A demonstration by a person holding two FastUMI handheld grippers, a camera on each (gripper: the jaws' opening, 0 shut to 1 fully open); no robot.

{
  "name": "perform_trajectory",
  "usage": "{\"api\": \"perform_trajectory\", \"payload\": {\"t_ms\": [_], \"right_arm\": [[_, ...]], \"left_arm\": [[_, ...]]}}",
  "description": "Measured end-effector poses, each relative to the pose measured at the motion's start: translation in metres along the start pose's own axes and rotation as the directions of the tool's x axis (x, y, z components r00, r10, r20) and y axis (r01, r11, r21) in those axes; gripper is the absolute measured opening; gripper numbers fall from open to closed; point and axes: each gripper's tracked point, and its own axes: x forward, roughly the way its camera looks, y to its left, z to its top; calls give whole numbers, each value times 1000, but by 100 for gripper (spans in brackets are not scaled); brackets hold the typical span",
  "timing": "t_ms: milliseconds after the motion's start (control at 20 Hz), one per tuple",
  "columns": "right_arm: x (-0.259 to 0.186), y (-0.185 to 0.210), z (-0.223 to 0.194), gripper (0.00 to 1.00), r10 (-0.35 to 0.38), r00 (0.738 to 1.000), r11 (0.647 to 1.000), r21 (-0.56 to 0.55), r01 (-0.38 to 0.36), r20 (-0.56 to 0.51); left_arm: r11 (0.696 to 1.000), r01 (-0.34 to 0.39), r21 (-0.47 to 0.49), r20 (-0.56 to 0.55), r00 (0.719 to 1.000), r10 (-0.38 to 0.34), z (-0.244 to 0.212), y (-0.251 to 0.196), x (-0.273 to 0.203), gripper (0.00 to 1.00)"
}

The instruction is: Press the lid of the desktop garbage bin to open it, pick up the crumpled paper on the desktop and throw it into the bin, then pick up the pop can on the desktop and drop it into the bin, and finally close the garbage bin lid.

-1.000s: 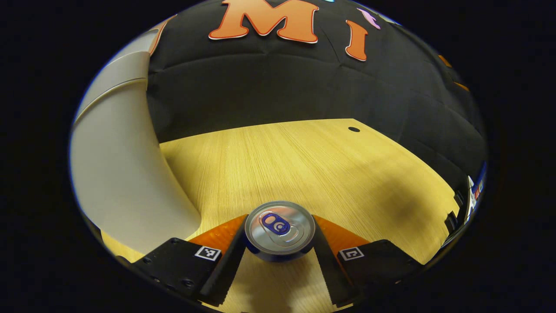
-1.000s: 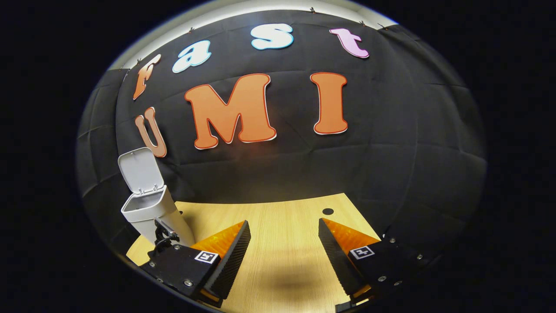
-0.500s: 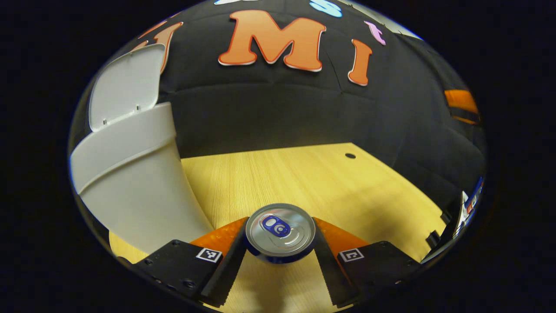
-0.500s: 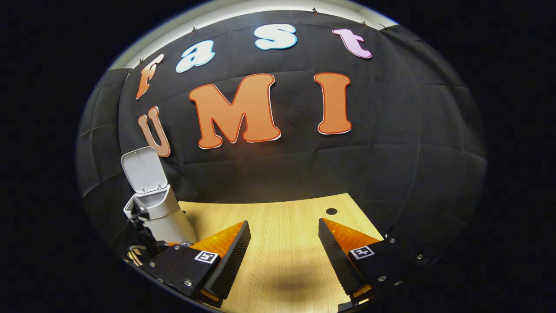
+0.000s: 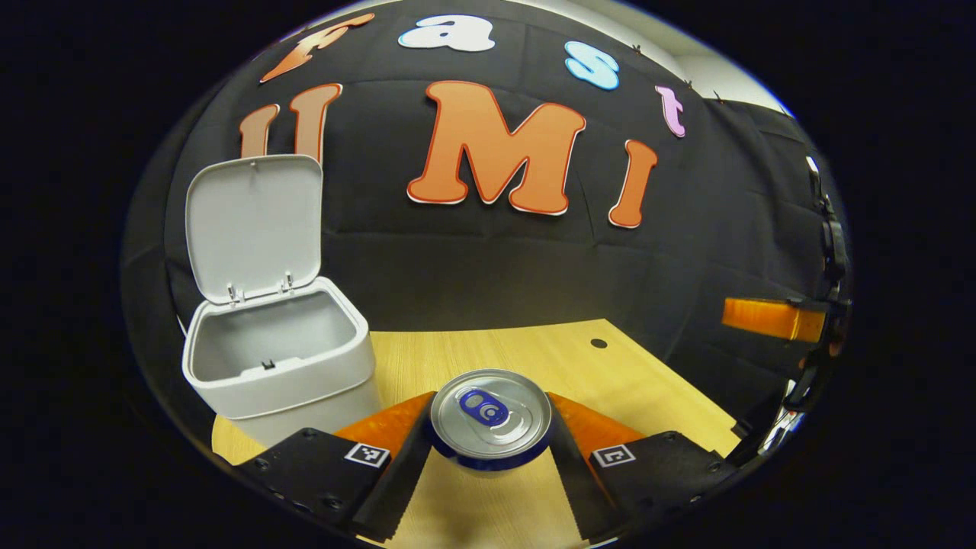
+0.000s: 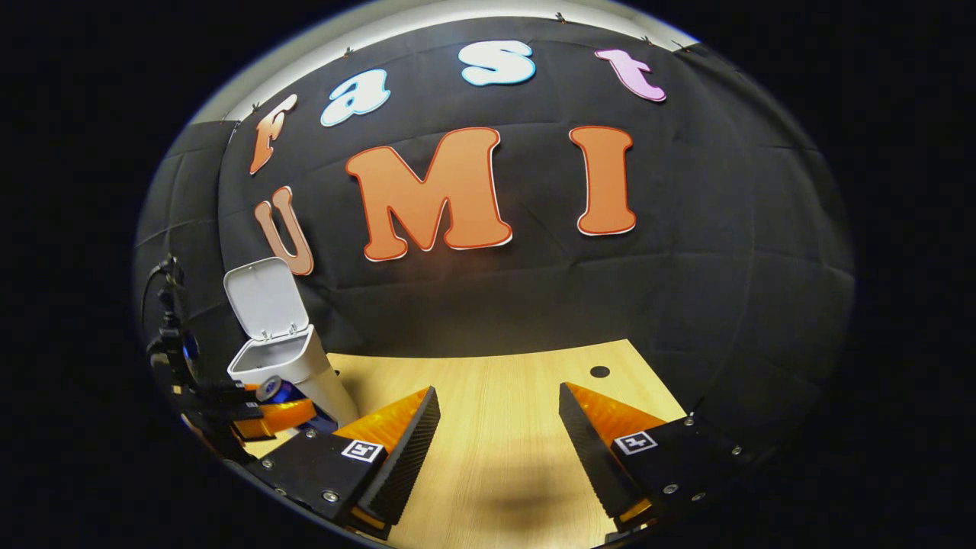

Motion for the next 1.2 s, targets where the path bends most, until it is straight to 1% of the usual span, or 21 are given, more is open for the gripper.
{"api": "perform_trajectory", "payload": {"t_ms": [100, 200, 450, 600, 700, 950, 1050, 1200], "right_arm": [[4, 7, 0, 94, 15, 1000, 1000, 3, -15, -1], [7, 11, 1, 94, 26, 1000, 1000, 5, -26, 1], [16, 20, 0, 94, 46, 999, 999, 10, -46, -5], [21, 26, 2, 94, 56, 998, 998, 12, -56, -4], [22, 30, 3, 94, 62, 998, 998, 12, -62, -3], [24, 33, 1, 94, 62, 998, 998, 1, -62, -11], [24, 34, 1, 94, 60, 998, 998, -1, -60, -14], [24, 34, -1, 94, 54, 998, 999, -5, -54, -19]], "left_arm": [[1000, 5, -20, 12, 1000, -5, 17, 6, -11, 81], [999, -12, -43, 37, 999, 13, 37, 18, -22, 81], [995, -92, -37, 88, 992, 95, 80, 63, -44, 81], [986, -168, -8, 117, 979, 167, 100, 102, -53, 81], [977, -212, -10, 129, 969, 212, 105, 127, -59, 81], [946, -324, -14, 131, 937, 323, 104, 183, -49, 81], [938, -345, -36, 125, 929, 347, 102, 198, -42, 80], [931, -362, -52, 94, 926, 366, 90, 214, -28, 80]]}}
